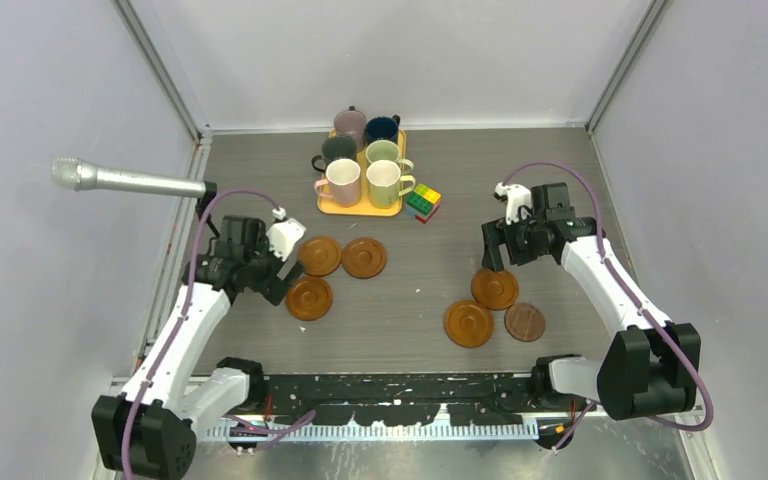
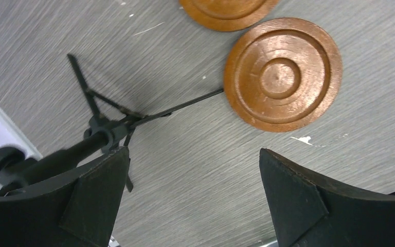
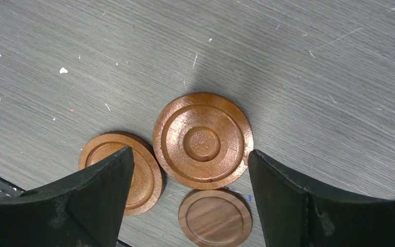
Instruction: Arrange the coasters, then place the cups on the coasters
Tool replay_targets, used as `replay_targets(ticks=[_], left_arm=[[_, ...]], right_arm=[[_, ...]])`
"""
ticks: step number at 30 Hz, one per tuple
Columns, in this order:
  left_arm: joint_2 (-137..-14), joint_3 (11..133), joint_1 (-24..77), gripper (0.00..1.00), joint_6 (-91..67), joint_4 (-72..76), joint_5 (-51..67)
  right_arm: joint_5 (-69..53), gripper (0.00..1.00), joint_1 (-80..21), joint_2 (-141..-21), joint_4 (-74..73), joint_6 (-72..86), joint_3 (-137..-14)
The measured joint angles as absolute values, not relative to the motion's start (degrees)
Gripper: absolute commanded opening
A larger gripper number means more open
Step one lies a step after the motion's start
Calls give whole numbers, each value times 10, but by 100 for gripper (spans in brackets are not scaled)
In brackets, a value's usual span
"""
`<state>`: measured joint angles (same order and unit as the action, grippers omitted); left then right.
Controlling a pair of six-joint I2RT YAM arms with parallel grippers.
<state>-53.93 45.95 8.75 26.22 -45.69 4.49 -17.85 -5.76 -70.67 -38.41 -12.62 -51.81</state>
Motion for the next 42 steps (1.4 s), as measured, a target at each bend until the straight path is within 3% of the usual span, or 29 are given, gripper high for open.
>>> replay_targets(ticks=[12,23,42], left_arm=[[-679,500,274,100,265,-458,21],[-783,564,291,91,277,-460,81],[-795,572,319,90,270,-452,106]], right_arm=[[-174,85,-66,-724,-411,-173,-523],[-153,77,-73,-763,-451,-247,-523],[-57,61,-74,-931,-409,-240,-550]])
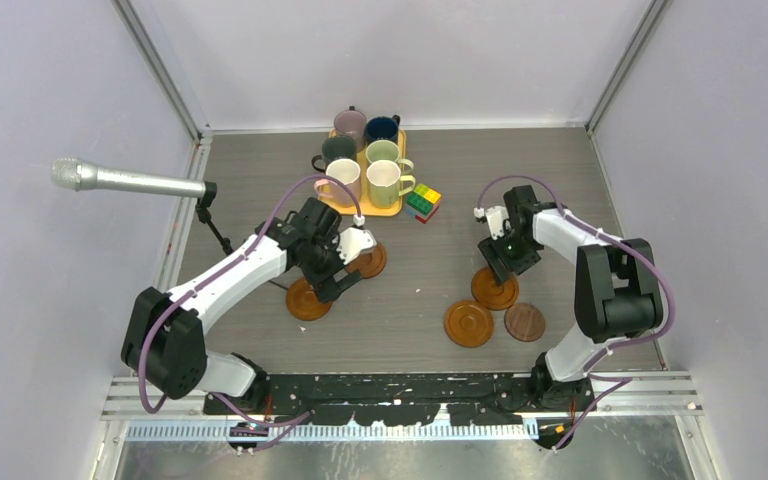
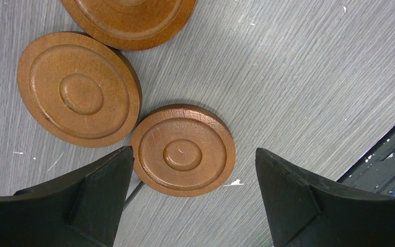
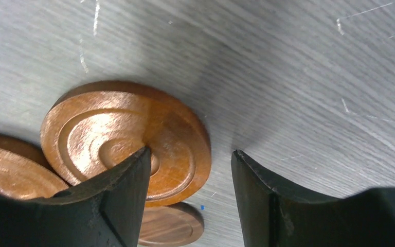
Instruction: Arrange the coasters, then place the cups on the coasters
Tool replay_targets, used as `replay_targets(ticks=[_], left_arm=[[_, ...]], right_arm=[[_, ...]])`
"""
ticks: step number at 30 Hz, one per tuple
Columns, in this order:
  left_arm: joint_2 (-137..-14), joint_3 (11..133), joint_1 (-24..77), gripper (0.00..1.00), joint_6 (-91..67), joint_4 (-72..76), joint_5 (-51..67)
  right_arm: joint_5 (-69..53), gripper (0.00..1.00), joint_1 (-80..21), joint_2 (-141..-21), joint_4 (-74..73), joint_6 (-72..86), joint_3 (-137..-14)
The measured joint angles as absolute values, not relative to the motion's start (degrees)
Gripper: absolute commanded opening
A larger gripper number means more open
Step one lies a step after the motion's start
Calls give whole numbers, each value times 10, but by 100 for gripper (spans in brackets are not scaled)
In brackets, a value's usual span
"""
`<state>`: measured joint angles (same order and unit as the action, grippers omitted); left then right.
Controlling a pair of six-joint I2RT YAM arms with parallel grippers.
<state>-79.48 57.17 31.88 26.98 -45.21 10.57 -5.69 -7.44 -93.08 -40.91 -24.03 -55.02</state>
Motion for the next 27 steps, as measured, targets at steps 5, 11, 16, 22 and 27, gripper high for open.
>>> replay_targets(ticks=[5,11,16,22,27], left_arm=[[-795,572,319,90,267,-443,106],[-795,572,319,90,260,-432,105],[-795,572,319,90,256,-428,105],[-798,568,319,91,252,-417,105],[-803,564,319,91,243,-414,103]], right_arm=[[-43,58,-59,-949,-405,-235,-563],[-34,55,35,-953,-403,-255,-569],[-17,53,129,-959,-405,-296,-577],[-6,53,219,-972,-409,-352,-593],[8,53,263,-976,-416,-390,-598]])
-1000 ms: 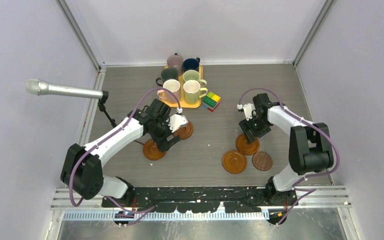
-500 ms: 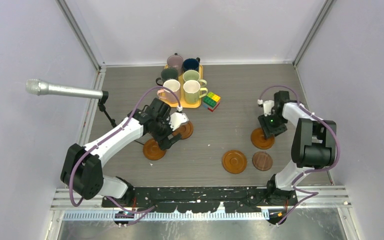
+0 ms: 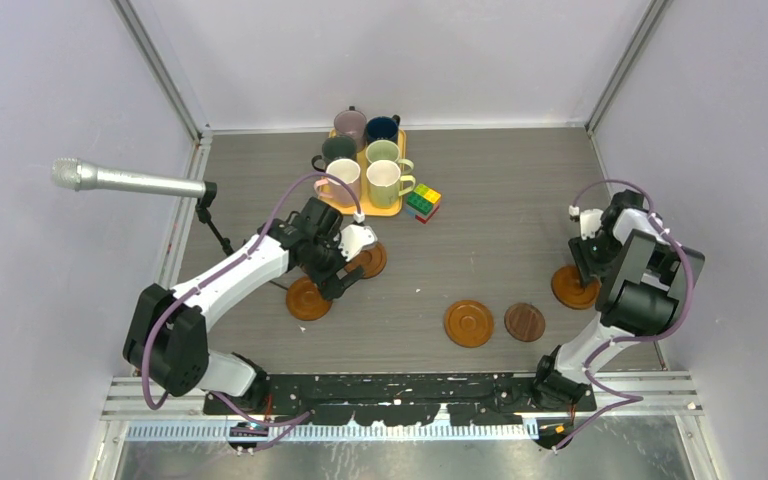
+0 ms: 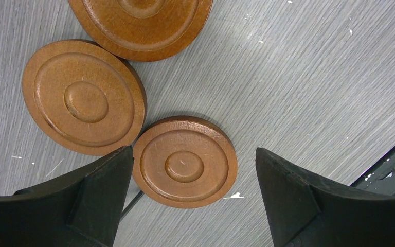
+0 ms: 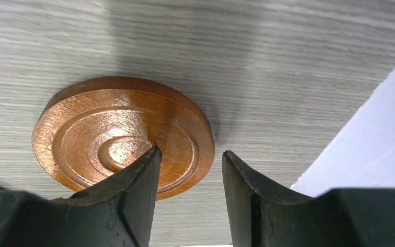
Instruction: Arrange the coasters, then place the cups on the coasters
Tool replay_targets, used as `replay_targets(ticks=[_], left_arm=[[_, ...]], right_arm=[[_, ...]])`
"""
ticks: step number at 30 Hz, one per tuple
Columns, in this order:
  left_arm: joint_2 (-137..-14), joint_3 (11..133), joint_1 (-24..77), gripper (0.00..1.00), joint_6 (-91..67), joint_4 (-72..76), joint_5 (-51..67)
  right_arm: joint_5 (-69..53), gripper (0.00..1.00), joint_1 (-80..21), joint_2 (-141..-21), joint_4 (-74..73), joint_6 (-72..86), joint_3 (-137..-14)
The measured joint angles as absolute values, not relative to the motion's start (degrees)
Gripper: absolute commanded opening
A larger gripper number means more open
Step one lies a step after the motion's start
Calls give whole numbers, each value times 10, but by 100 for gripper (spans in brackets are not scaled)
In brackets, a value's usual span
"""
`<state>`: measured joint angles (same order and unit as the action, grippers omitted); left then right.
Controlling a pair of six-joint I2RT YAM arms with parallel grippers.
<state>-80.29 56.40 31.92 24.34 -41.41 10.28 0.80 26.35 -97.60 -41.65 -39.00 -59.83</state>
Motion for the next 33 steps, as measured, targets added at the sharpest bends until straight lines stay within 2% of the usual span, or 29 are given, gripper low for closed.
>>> replay_targets(ticks=[8,22,33], left_arm=[[-804,561,319,91,241,-411,101],[-803,559,319,91,239,-409,100],[-803,553,319,92,239,-405,95]], right_arm=[[29,52,298,-989,-421,-422,-619],[23,50,300,-1058,-435,-408,-708],[-49,60,301,-1016,-477,-411,-692]])
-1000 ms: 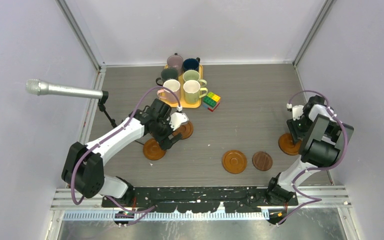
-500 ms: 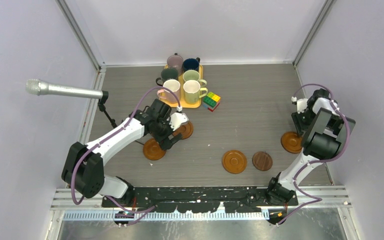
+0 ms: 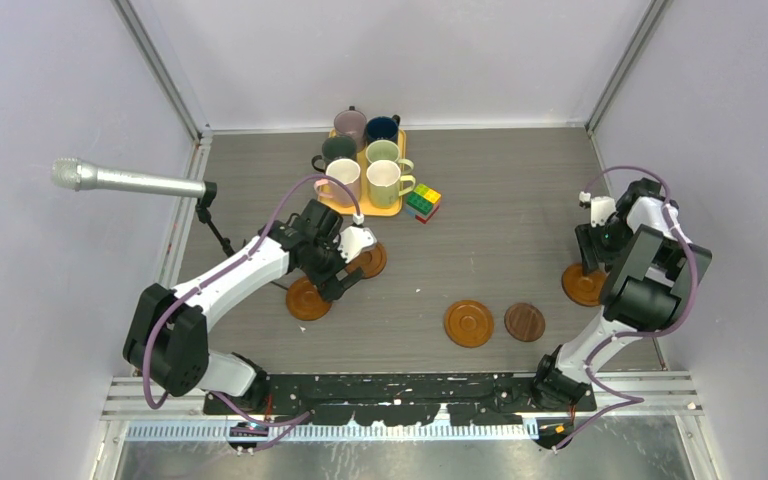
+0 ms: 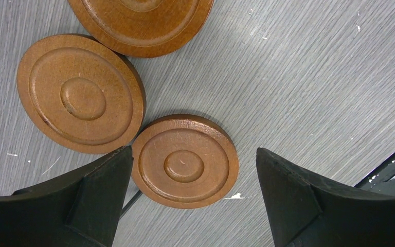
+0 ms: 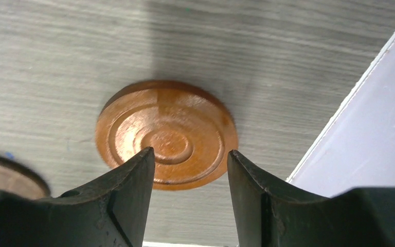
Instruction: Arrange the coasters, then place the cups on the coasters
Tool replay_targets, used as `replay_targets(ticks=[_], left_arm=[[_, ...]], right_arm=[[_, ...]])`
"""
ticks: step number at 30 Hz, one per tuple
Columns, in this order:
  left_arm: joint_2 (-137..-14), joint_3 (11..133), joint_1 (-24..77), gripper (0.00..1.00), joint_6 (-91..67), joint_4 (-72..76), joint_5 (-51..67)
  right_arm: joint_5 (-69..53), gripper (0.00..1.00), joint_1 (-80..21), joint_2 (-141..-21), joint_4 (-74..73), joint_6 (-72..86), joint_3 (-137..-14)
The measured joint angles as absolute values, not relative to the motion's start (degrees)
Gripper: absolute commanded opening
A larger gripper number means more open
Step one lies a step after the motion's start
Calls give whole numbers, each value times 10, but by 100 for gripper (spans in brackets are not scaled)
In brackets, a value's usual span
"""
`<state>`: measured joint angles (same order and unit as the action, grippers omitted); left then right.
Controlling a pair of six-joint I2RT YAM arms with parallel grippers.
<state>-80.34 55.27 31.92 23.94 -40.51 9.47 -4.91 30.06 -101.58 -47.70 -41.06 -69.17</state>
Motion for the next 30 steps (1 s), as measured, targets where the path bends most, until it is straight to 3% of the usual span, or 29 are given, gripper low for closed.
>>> replay_targets(ticks=[11,30], left_arm=[[-798,553,319,94,229,-405,95],[-789,552,319,94,229,-403,88]], right_arm=[[-45,64,301,-1005,-479,-436,-645],[51,51,249,-1116,-496,-373,-763]])
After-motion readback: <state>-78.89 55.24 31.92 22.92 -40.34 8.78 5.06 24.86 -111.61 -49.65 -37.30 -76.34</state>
